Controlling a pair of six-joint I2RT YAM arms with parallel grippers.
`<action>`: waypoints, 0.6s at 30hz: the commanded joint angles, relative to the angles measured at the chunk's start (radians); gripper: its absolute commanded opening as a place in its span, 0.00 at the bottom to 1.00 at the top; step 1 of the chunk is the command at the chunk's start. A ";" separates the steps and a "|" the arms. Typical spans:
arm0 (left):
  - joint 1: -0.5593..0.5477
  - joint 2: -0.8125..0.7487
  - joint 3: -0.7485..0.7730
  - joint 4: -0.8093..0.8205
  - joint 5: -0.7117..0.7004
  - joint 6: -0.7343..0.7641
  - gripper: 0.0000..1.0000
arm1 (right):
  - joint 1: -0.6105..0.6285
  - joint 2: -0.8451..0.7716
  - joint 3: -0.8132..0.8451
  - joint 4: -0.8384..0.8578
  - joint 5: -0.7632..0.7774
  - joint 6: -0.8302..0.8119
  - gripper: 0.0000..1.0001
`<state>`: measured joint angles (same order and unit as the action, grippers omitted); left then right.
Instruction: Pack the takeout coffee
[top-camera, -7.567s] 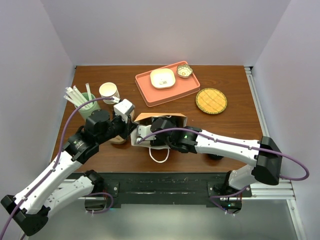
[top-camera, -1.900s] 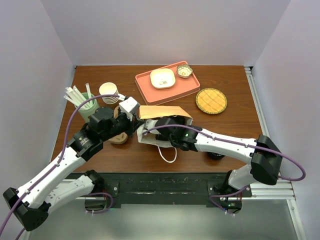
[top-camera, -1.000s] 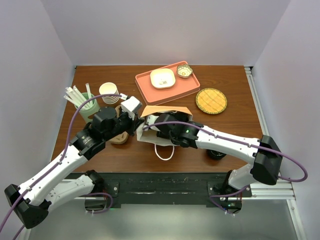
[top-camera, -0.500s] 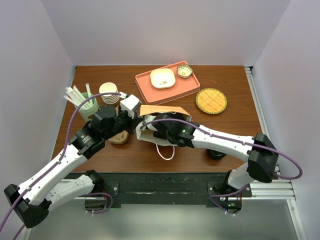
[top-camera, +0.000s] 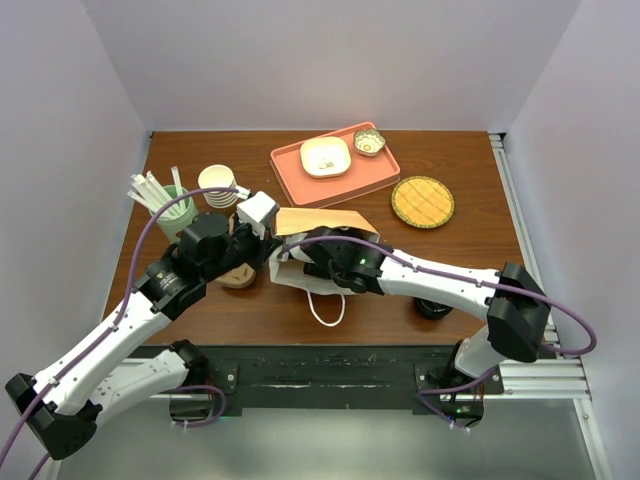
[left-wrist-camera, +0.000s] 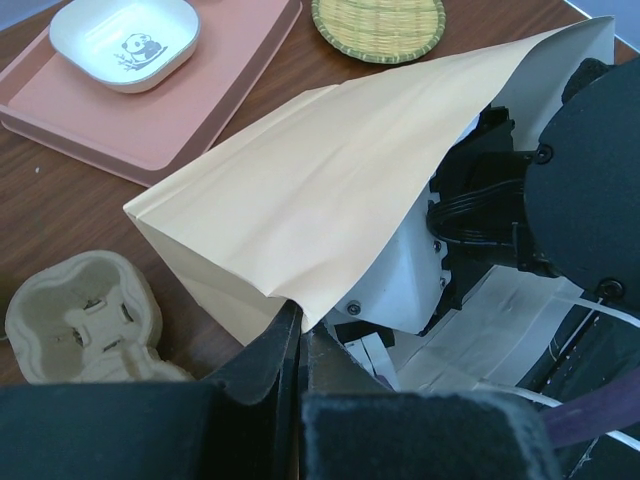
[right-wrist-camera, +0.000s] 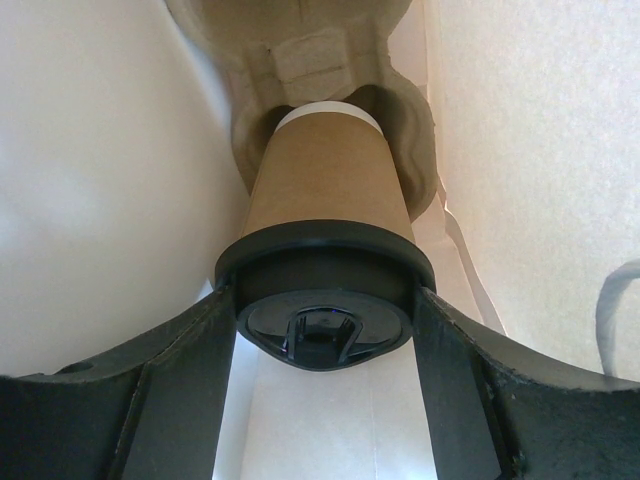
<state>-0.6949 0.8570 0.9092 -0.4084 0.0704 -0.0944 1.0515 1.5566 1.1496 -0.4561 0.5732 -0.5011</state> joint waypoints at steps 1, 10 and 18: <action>-0.015 -0.016 0.030 0.102 0.146 -0.048 0.00 | -0.015 0.031 0.024 0.085 0.001 0.006 0.34; -0.015 -0.019 0.026 0.125 0.190 -0.068 0.00 | -0.016 0.053 0.028 0.114 0.036 0.033 0.32; -0.015 -0.021 -0.015 0.175 0.226 -0.090 0.00 | -0.016 0.059 0.007 0.132 0.073 0.049 0.31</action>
<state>-0.6838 0.8558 0.9001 -0.3798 0.0978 -0.1127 1.0466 1.5852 1.1496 -0.4061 0.6071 -0.4900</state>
